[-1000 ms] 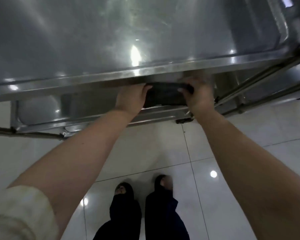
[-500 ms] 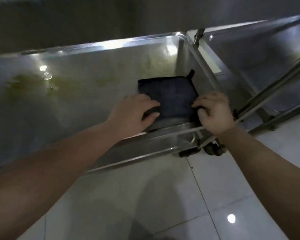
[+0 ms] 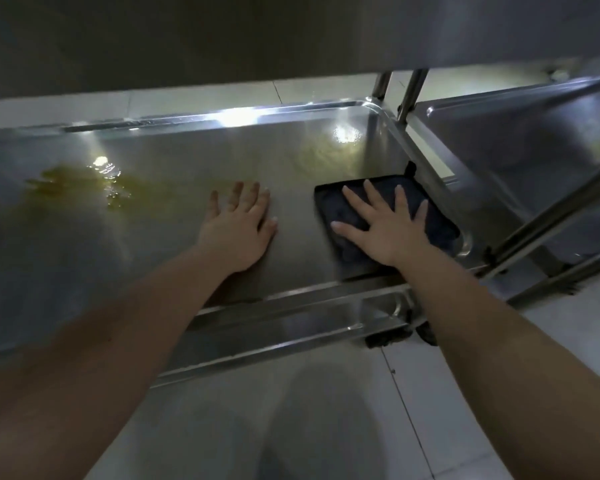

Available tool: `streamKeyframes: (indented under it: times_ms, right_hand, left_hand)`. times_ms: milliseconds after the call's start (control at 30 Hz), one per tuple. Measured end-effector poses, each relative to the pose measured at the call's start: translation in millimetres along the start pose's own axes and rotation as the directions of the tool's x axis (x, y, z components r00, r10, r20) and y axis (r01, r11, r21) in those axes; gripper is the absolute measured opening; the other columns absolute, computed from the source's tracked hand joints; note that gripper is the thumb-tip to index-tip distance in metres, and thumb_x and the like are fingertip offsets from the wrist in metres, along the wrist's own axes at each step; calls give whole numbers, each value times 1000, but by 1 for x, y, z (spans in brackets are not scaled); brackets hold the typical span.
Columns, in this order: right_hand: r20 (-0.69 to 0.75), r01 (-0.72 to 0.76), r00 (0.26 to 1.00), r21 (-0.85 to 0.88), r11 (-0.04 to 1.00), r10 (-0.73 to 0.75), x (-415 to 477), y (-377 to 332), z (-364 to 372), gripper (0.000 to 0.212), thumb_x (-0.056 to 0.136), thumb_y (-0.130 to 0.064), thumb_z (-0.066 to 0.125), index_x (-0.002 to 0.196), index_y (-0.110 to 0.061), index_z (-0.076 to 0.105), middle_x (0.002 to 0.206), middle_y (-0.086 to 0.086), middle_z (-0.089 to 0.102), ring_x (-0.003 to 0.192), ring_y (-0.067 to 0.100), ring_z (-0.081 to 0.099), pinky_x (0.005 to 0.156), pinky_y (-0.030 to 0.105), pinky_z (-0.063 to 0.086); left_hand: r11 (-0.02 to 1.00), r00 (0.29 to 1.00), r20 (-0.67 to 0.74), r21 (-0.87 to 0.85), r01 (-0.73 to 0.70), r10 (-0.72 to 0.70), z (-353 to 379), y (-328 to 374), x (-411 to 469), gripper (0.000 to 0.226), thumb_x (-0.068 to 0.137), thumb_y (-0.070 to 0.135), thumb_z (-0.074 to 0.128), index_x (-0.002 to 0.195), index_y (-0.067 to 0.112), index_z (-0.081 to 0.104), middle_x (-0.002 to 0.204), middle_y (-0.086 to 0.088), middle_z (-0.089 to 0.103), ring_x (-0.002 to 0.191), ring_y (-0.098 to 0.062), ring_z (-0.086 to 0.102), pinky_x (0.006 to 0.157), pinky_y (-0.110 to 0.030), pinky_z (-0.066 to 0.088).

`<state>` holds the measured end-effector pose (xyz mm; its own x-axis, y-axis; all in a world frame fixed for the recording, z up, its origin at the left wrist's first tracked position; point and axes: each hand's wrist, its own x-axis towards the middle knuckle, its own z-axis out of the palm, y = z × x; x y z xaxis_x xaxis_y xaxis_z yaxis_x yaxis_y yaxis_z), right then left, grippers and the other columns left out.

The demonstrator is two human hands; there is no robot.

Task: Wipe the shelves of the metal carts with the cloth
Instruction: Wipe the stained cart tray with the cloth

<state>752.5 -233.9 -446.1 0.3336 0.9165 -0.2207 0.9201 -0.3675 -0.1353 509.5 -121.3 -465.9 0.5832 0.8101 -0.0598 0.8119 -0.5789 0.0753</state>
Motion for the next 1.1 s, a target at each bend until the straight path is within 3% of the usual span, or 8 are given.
streamKeyframes:
  times_ms: [133, 233, 400, 500, 667, 767, 967, 1100]
  right_hand:
    - [-13, -104, 995, -39, 994, 104, -2, 55, -9, 92, 61, -96, 4, 145, -61, -6, 162, -18, -13, 149, 32, -13, 114, 62, -12]
    - [-36, -116, 993, -23, 993, 115, -14, 32, -2, 85, 70, -94, 6, 146, -59, -8, 162, -17, -14, 148, 36, -14, 113, 64, -11]
    - [-60, 126, 990, -57, 990, -130, -44, -70, 29, 82, 67, -88, -1, 143, -60, -12, 160, -19, -17, 146, 39, -21, 108, 66, -18]
    - [-39, 150, 988, -34, 988, -152, -37, -56, 22, 73, 75, -88, 11, 141, -64, -9, 160, -23, -14, 147, 34, -21, 109, 64, -19]
    - [-31, -149, 988, 17, 989, 150, -19, 39, -6, 70, 83, -84, 21, 145, -62, -3, 161, -20, -12, 148, 33, -16, 113, 63, -13]
    - [-47, -242, 969, 14, 970, 243, -16, 35, -5, 73, 82, -85, 16, 147, -58, -5, 162, -18, -12, 148, 36, -17, 111, 67, -13]
    - [-24, -15, 1000, -17, 1000, 14, -10, -79, 13, 75, 84, -83, 13, 149, -53, -10, 161, -14, -18, 144, 43, -23, 106, 72, -15]
    - [-40, 22, 999, -70, 997, -24, -2, -82, 9, 76, 83, -85, 12, 149, -54, -6, 162, -12, -14, 142, 43, -28, 103, 71, -21]
  left_hand:
    - [1000, 999, -49, -30, -4, 2, 11, -10, 3, 79, 87, 67, -1, 156, 31, 6, 164, 7, 0, 151, -22, -5, 115, -56, -9]
    - [999, 999, -54, -42, 6, -8, 7, -7, 2, 67, 96, 59, 9, 156, 31, 5, 165, 6, 0, 151, -23, -3, 116, -56, -7]
    - [998, 997, -75, -58, 9, -13, 3, -4, -2, 55, 104, 40, 19, 156, 29, 6, 165, 4, 2, 151, -24, 2, 118, -55, 0]
    - [998, 998, -69, -67, 6, -10, 1, -5, -1, 54, 105, 39, 19, 157, 30, 5, 165, 5, 2, 151, -22, 2, 119, -54, 0]
    - [997, 998, -65, -78, 11, -16, 1, -5, -2, 55, 104, 40, 19, 157, 29, 6, 165, 5, 1, 151, -22, 1, 118, -53, -2]
    - [997, 997, -73, -72, 13, -18, 2, -5, -2, 55, 104, 40, 19, 156, 29, 7, 165, 4, 2, 151, -22, 2, 118, -54, -2]
    - [989, 997, -61, -144, 44, -53, -3, -8, 2, 55, 105, 36, 23, 157, 26, 8, 165, 2, -1, 151, -22, -5, 119, -47, -3]
    - [992, 994, -16, -65, 104, -105, -15, -23, 24, 57, 104, 39, 21, 157, 25, 5, 165, 3, -4, 150, -23, -10, 119, -48, -7]
